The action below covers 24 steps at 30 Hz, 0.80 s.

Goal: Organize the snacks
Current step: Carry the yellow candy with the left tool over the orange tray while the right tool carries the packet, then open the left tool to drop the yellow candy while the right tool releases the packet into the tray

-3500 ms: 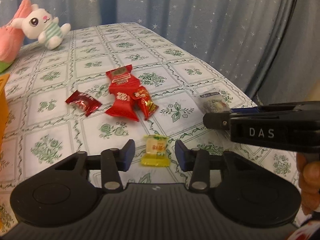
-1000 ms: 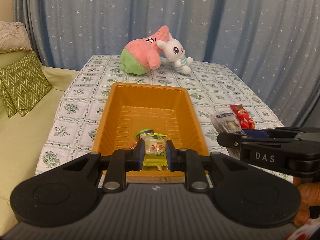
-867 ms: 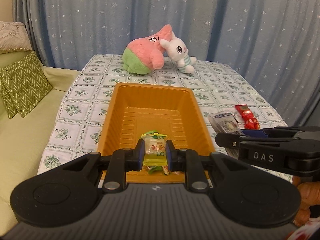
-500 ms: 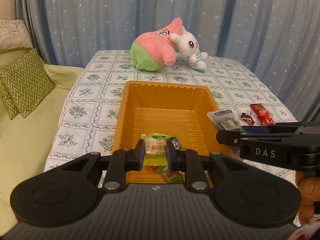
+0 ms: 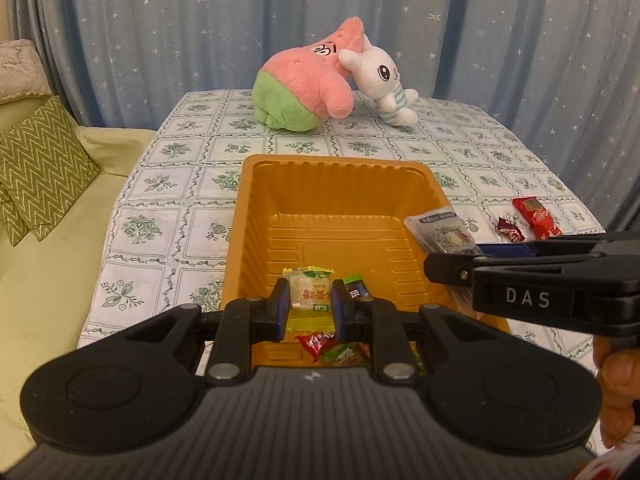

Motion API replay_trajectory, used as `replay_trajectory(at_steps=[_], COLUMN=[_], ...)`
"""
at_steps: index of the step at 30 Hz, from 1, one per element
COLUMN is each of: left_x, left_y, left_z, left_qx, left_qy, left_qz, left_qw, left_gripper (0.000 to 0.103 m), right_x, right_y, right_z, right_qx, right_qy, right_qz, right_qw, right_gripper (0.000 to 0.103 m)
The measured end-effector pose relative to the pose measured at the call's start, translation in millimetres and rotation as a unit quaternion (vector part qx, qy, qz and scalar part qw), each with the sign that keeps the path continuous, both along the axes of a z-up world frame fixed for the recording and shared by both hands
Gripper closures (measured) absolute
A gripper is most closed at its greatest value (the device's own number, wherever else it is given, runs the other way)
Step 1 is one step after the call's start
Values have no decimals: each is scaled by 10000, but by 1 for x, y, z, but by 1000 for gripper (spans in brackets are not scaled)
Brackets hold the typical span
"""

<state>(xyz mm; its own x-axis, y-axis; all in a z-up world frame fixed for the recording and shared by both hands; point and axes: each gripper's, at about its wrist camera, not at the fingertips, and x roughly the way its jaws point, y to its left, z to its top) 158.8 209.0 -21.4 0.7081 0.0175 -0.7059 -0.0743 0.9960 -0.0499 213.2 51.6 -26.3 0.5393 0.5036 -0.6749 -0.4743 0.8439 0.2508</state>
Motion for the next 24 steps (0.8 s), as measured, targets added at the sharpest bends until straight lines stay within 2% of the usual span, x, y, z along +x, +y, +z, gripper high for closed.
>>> replay_trajectory(at_steps=[5,13,24], left_x=[6,3,-3], left_y=[2,3,6], left_z=[-3,-5,-4], left_qx=[-90,-21,51], left_qy=[1,69,97], left_qz=[27,100,175], left_qw=[10000,9999,9998], left_gripper=[81,76,76], right_x=[3,4,4], right_y=[0,-4,-1], right_z=[-1,-1,0], right_qx=[19,63,190], right_qy=[29,64,109], right_qz=[-34,-79,-86], right_qw=[10000,9999,9997], right_gripper=[66,66,65])
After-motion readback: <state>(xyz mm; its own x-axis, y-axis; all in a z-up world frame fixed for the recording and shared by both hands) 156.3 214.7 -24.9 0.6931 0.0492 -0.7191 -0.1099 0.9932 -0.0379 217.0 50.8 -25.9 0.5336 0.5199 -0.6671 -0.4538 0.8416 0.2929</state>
